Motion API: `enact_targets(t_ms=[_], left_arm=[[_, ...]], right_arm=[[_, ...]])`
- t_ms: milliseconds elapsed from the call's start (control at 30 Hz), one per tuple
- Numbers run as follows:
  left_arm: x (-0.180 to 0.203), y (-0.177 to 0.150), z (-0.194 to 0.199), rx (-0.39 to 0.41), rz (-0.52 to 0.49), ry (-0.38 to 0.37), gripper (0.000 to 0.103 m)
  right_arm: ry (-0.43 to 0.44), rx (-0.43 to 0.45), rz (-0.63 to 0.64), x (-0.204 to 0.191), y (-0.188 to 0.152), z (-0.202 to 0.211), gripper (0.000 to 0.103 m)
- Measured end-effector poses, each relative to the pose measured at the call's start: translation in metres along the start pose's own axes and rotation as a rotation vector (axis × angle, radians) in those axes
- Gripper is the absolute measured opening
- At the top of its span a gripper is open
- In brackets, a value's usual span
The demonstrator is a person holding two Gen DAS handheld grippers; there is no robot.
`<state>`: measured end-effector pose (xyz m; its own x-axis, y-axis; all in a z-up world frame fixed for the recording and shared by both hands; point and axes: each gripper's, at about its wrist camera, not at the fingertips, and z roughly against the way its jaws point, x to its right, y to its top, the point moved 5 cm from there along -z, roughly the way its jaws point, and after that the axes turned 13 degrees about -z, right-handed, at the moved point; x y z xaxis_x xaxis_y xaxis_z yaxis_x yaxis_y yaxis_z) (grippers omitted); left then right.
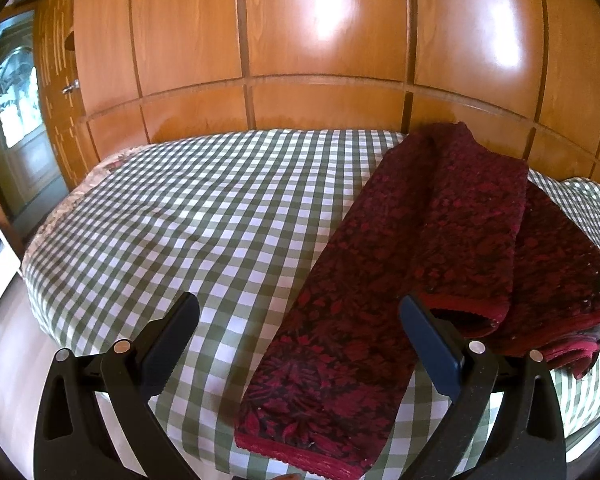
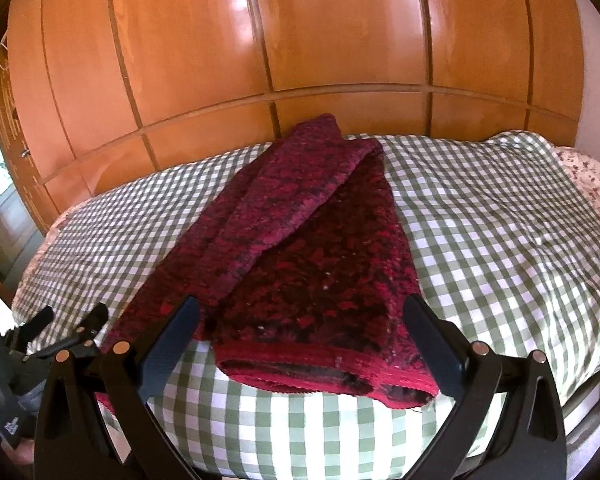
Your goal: Fold small clothes
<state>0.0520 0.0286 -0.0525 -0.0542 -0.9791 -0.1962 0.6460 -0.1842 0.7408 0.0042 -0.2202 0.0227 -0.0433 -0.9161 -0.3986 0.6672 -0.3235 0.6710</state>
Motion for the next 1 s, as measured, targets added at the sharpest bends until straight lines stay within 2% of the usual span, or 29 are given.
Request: enact_targets(t_ms=[100, 200, 300, 400, 533, 700, 767, 833, 900, 1000], left_arm=[[-0.005, -0.006, -0.011, -0.032, 0.016, -0.036, 0.099], [-0.019, -0.014, -0.021, -0.042, 0.08, -0.115, 0.099], [-0.038, -0.024, -0.028, -0.072, 0.151, -0.109, 0.099], [-0.051, -0.032, -0.033, -0.108, 0.163, -0.086, 0.099], [-0.064, -0.043, -0.031, -0.104, 0.159, -0.051, 0.099], [-0.061, -0.043, -0.027, -0.099, 0.119, -0.05, 0.099], [-0.058, -0.041, -0.025, -0.087, 0.105, -0.052, 0.099], [-0.053, -0.039, -0.023, -0.076, 0.086, -0.05, 0.099], [-0.049, -0.037, -0.023, -0.076, 0.066, -0.055, 0.099], [-0.042, -0.037, -0.023, -0.078, 0.048, -0.066, 0.099]], right_arm=[[0.079, -0.044, 0.002, -0.011, 0.005, -0.005, 0.084], [0.145, -0.094, -0.003, -0.022, 0.012, -0.014, 0.07], [0.168, -0.152, 0.003, -0.03, 0.011, -0.03, 0.062], [0.186, -0.226, 0.013, -0.039, 0.004, -0.05, 0.06], [0.151, -0.312, 0.051, -0.051, -0.013, -0.079, 0.061], [0.108, -0.326, 0.074, -0.062, -0.011, -0.114, 0.061], [0.098, -0.339, 0.088, -0.066, -0.011, -0.125, 0.053], [0.093, -0.349, 0.112, -0.067, -0.009, -0.132, 0.031], [0.085, -0.346, 0.131, -0.067, -0.008, -0.134, 0.019], [0.122, -0.326, 0.123, -0.063, 0.004, -0.122, 0.013]])
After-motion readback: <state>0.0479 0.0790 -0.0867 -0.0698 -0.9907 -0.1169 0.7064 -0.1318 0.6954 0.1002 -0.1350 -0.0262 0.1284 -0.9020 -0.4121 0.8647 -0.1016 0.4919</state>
